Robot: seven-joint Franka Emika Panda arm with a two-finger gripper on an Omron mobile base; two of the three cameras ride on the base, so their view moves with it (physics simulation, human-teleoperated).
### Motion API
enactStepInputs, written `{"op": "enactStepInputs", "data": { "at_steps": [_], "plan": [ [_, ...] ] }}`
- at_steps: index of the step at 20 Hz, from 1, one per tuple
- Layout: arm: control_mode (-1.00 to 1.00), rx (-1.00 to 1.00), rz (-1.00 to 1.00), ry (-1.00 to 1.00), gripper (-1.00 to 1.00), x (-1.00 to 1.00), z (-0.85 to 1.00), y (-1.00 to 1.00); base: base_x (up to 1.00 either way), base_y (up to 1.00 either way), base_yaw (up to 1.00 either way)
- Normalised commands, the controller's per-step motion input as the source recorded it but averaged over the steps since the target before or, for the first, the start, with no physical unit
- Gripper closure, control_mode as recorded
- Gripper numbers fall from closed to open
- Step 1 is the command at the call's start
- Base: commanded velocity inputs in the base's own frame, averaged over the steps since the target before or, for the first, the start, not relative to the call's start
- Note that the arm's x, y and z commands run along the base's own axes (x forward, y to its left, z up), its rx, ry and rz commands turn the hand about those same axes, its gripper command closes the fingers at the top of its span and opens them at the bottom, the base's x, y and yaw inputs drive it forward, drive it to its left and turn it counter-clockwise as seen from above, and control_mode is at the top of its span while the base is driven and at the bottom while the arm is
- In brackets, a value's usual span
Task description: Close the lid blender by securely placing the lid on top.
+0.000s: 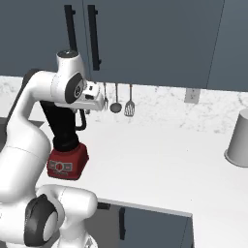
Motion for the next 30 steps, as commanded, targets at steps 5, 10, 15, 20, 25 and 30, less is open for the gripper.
{"op": "enactStepInputs", "data": {
  "at_steps": [5, 10, 15, 20, 25, 30],
  "plan": [
    [-1.00, 0.00, -0.01, -0.07, -1.00, -0.19, -0.01, 0.08, 0.00, 0.00, 0.00],
    [-1.00, 0.00, -0.01, -0.11, -1.00, -0.30, -0.10, 0.45, 0.00, 0.00, 0.00],
    [-1.00, -0.04, 0.00, -0.01, -1.00, -0.13, -0.14, 0.78, 0.00, 0.00, 0.00],
    [-1.00, -0.03, -0.02, 0.03, -1.00, -0.07, -0.21, 0.84, 0.00, 0.00, 0.00],
    [-1.00, 0.00, -0.06, 0.12, -1.00, -0.05, -0.26, 0.78, 0.00, 0.00, 0.00],
    [-1.00, 0.00, -0.07, 0.17, -1.00, -0.03, -0.45, 0.78, 0.00, 0.00, 0.00]
  ]
}}
